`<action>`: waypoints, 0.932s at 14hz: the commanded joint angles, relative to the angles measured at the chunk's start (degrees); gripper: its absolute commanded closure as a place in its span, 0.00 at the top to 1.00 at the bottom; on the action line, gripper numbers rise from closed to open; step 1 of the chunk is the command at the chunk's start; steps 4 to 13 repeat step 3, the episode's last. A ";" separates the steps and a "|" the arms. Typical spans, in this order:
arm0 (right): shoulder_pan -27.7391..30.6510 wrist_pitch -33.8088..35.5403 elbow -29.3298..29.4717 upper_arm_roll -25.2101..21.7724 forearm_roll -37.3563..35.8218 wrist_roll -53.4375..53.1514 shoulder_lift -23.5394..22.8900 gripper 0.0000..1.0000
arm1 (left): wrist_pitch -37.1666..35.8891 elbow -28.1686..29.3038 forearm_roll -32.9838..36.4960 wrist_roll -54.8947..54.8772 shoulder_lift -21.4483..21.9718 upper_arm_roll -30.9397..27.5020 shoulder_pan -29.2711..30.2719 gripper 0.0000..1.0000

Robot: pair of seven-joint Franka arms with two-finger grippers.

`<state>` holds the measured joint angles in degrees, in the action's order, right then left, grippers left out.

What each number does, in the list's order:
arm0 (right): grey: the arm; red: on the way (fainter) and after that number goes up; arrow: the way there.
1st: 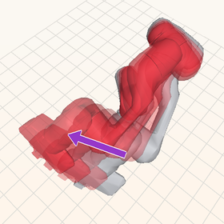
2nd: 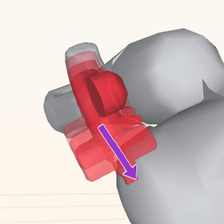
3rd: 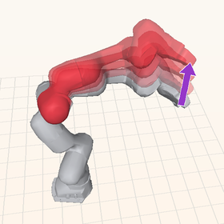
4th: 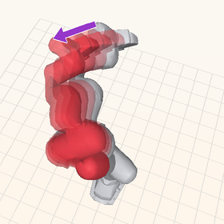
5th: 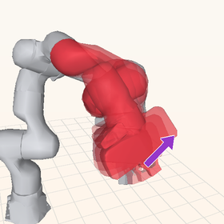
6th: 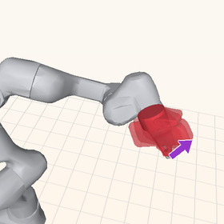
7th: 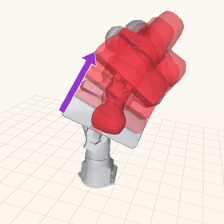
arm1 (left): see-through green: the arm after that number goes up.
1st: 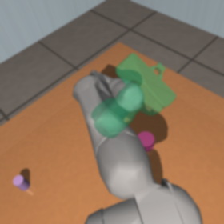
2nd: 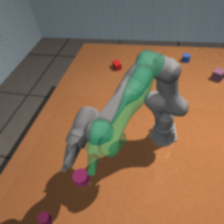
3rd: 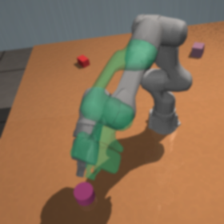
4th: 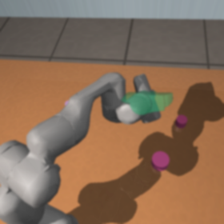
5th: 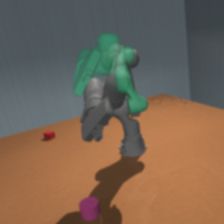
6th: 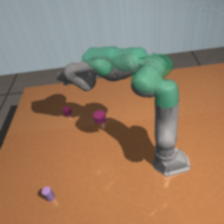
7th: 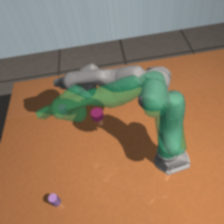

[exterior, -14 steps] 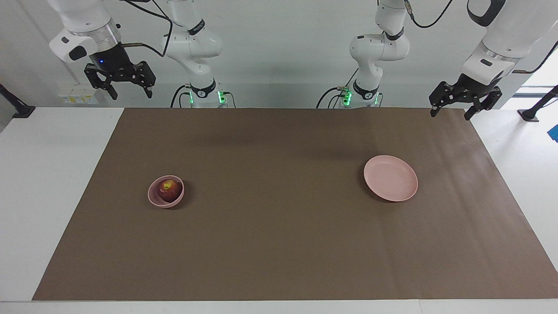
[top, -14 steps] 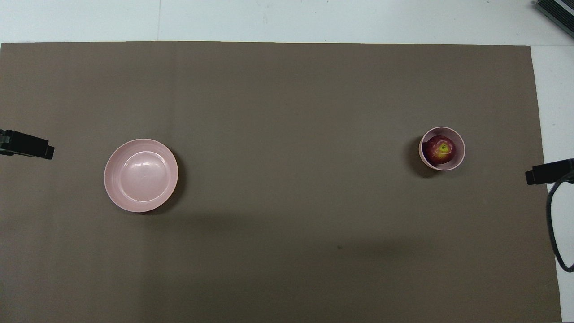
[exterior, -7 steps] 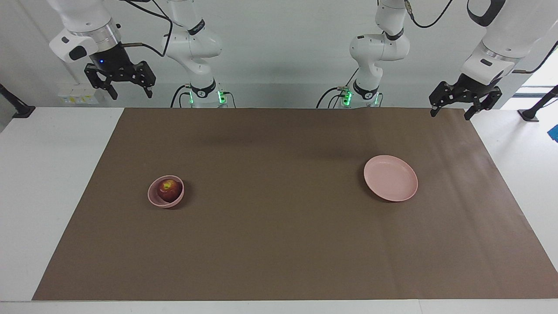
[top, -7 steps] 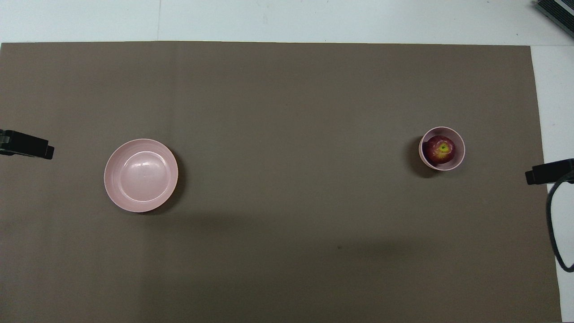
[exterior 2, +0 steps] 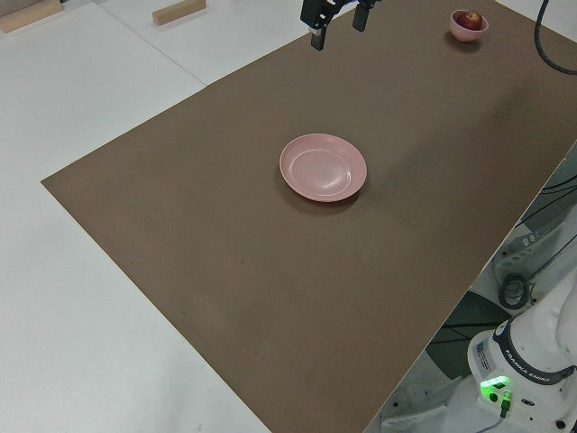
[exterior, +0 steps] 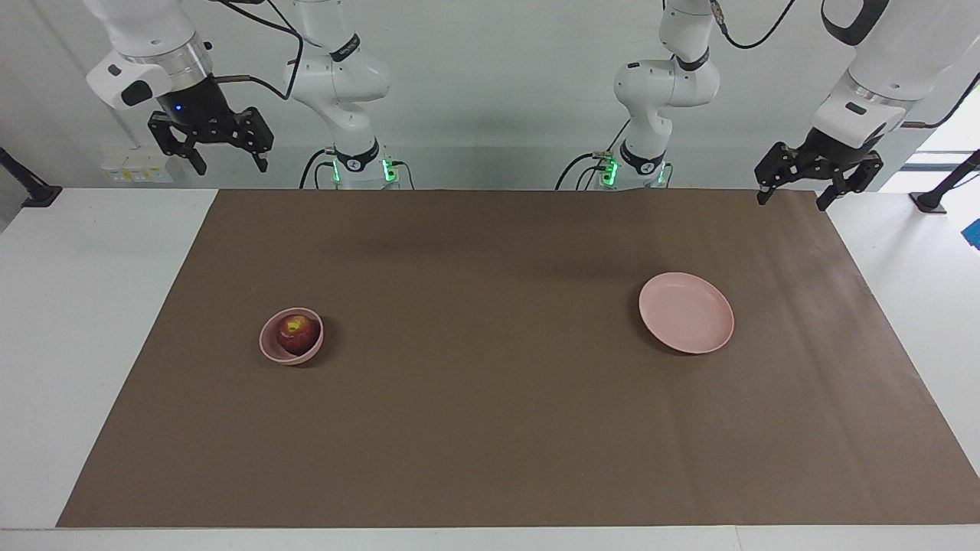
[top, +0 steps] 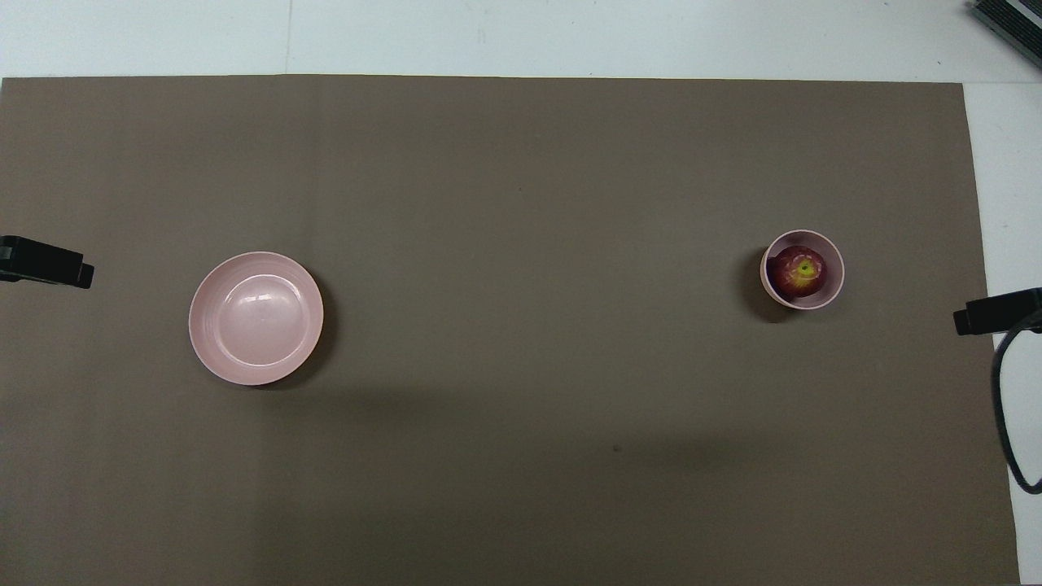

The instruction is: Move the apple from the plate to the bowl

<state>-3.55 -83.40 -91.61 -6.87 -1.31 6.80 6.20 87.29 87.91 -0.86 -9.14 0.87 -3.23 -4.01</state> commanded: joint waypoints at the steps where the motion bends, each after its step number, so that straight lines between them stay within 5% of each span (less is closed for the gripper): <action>1: 0.39 -0.44 0.21 0.36 1.31 -1.26 -0.14 1.00 | 0.25 -0.37 0.60 -0.26 0.36 -0.63 -0.29 1.00; 13: 0.39 -0.44 0.21 0.36 1.31 -1.26 -0.14 1.00 | 0.17 -0.37 0.60 -0.35 0.36 -0.55 -0.38 1.00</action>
